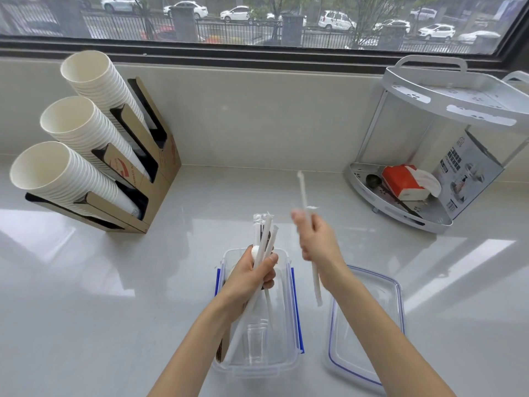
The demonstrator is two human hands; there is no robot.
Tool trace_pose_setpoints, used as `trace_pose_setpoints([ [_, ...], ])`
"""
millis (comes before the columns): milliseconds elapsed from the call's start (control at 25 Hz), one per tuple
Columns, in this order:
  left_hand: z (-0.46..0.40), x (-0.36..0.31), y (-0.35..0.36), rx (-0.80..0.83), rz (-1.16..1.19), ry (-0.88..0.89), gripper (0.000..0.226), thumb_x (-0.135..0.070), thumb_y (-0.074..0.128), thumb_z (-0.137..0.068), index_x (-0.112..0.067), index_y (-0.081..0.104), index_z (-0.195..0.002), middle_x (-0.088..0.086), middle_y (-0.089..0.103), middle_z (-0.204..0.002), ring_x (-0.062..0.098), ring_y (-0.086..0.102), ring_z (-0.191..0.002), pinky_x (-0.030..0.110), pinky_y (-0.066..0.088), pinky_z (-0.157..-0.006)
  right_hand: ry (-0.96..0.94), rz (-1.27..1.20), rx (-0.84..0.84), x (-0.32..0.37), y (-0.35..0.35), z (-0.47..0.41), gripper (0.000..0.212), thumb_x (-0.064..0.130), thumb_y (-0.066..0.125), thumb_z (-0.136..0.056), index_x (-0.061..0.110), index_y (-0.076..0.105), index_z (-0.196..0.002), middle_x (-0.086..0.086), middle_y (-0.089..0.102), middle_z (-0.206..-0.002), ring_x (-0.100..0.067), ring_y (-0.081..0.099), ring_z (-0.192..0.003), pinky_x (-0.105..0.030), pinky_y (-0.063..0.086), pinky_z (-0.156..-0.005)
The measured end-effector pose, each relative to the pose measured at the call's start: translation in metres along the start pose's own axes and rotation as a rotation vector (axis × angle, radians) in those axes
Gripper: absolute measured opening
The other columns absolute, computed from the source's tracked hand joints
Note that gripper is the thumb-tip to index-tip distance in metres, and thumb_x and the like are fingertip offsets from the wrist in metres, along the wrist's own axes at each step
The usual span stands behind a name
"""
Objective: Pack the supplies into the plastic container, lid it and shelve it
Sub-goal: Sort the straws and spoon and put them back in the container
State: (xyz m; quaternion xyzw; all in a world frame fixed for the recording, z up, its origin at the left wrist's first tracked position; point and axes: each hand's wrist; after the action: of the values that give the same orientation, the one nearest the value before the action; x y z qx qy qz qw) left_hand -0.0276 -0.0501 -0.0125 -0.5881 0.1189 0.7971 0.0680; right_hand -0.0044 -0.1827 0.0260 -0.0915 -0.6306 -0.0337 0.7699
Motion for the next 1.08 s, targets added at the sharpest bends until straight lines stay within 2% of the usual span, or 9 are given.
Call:
trace_pose_setpoints([
  [160, -0.002, -0.001, 0.001, 0.047, -0.068, 0.01, 0.028, -0.018, 0.053, -0.083, -0.015, 0.046, -0.109, -0.005, 0.042, -0.066, 0.007, 0.038, -0.054, 0.019, 0.036, -0.054, 0.058, 0.248, 0.162, -0.014, 0.02, 0.012, 0.031, 0.042, 0.064, -0.079, 0.013, 0.054, -0.085, 0.002, 0.056, -0.076, -0.015, 0.057, -0.072, -0.025, 0.045, -0.062],
  [280, 0.0, -0.003, 0.003, 0.05, 0.0, 0.002, 0.017, -0.009, 0.048, -0.084, -0.018, 0.045, -0.098, -0.003, 0.043, -0.069, 0.006, 0.04, -0.055, 0.019, 0.035, -0.055, 0.047, 0.262, 0.11, -0.018, 0.025, 0.01, 0.02, 0.031, 0.056, -0.086, 0.012, 0.055, -0.079, -0.004, 0.059, -0.077, -0.019, 0.059, -0.073, -0.031, 0.046, -0.066],
  [440, 0.001, 0.0, 0.001, 0.062, 0.139, -0.045, 0.028, -0.012, 0.048, -0.069, -0.02, 0.049, -0.095, -0.001, 0.042, -0.07, 0.004, 0.046, -0.049, 0.017, 0.038, -0.052, 0.045, -0.035, -0.006, -0.007, 0.019, 0.002, 0.029, 0.025, 0.041, -0.095, 0.019, 0.051, -0.069, 0.004, 0.047, -0.062, 0.001, 0.042, -0.035, -0.013, 0.032, -0.039],
  [520, 0.002, 0.002, -0.002, 0.082, 0.156, -0.051, 0.035, -0.011, 0.046, -0.063, -0.018, 0.048, -0.097, 0.001, 0.041, -0.071, 0.004, 0.046, -0.049, 0.015, 0.039, -0.05, 0.027, -0.206, -0.092, 0.003, 0.01, -0.005, 0.035, 0.027, 0.035, -0.097, 0.019, 0.045, -0.065, 0.004, 0.044, -0.062, -0.002, 0.037, -0.039, -0.011, 0.029, -0.037],
  [680, -0.001, -0.002, -0.007, -0.001, 0.258, -0.016, 0.039, -0.003, 0.043, -0.06, -0.015, 0.048, -0.097, 0.001, 0.044, -0.081, 0.009, 0.041, -0.052, 0.015, 0.037, -0.045, -0.025, -0.517, -0.179, 0.013, -0.006, -0.012, 0.037, 0.031, 0.029, -0.099, 0.018, 0.039, -0.066, 0.001, 0.041, -0.057, -0.01, 0.045, -0.052, -0.021, 0.043, -0.055],
  [760, -0.003, -0.005, -0.009, -0.054, 0.282, 0.017, 0.037, 0.001, 0.045, -0.065, -0.017, 0.048, -0.097, 0.0, 0.046, -0.082, 0.01, 0.039, -0.054, 0.015, 0.038, -0.046, -0.03, -0.575, -0.157, 0.009, -0.007, -0.01, 0.035, 0.031, 0.031, -0.099, 0.018, 0.039, -0.068, 0.002, 0.034, -0.053, -0.006, 0.038, -0.037, -0.018, 0.04, -0.041],
  [880, -0.008, -0.01, -0.011, -0.114, 0.304, 0.066, 0.031, 0.009, 0.041, -0.086, -0.019, 0.044, -0.098, -0.001, 0.046, -0.082, 0.01, 0.041, -0.058, 0.014, 0.042, -0.05, -0.007, -0.215, -0.01, -0.003, 0.002, 0.0, 0.028, 0.03, 0.041, -0.095, 0.02, 0.043, -0.069, 0.007, 0.032, -0.051, 0.0, 0.028, -0.032, -0.013, 0.027, -0.033],
  [1000, -0.01, -0.017, -0.01, -0.16, 0.352, 0.1, 0.027, 0.005, 0.036, -0.091, -0.02, 0.044, -0.096, -0.001, 0.046, -0.081, 0.011, 0.043, -0.061, 0.021, 0.043, -0.062, 0.011, 0.23, 0.224, -0.013, 0.014, 0.017, 0.024, 0.035, 0.06, -0.084, 0.02, 0.045, -0.074, 0.007, 0.042, -0.062, -0.007, 0.04, -0.053, -0.019, 0.033, -0.048],
  [1080, -0.01, -0.02, -0.009, -0.186, 0.365, 0.086, 0.022, 0.0, 0.037, -0.093, -0.017, 0.044, -0.104, 0.001, 0.045, -0.08, 0.013, 0.043, -0.063, 0.024, 0.048, -0.059, -0.007, 0.366, 0.339, -0.018, 0.02, 0.024, 0.025, 0.037, 0.066, -0.079, 0.02, 0.047, -0.077, 0.008, 0.049, -0.068, -0.008, 0.048, -0.062, -0.02, 0.037, -0.055],
])
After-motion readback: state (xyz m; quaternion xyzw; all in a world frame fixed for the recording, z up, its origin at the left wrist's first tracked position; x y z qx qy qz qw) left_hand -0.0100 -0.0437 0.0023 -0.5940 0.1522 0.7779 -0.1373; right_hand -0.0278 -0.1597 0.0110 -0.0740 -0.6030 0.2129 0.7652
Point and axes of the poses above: each hand's wrist, its own z-axis away from the middle knuckle, its own y-axis out of the palm, x = y × z
